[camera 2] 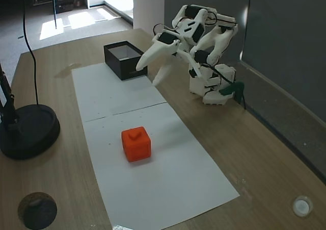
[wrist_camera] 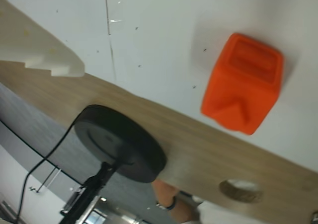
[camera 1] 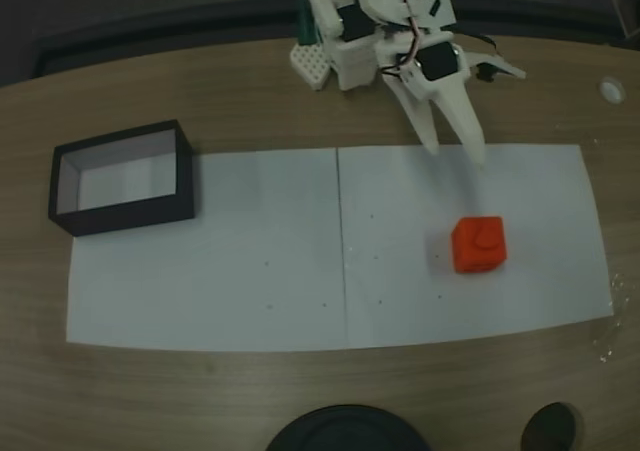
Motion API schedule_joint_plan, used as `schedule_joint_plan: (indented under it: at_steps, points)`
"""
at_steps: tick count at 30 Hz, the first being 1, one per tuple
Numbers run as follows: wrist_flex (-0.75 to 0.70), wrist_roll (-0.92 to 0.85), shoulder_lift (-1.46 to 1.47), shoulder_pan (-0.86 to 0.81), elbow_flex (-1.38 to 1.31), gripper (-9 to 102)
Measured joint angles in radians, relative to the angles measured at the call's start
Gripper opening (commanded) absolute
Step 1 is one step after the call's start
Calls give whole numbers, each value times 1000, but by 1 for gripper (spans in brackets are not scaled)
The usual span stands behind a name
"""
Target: Grab a orange square and put it in the box.
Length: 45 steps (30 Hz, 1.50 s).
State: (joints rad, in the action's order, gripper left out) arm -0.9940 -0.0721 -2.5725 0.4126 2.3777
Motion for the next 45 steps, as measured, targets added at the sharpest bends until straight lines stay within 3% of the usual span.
schedule_joint_plan:
  at_steps: [5,12,20,45]
  points:
    - [0,-118,423,86,-117,33]
    - [-35,-141,753,91,-387,33]
    - [-123,-141,907,58,-647,33]
    - [-178,-141,1092,40,-799,33]
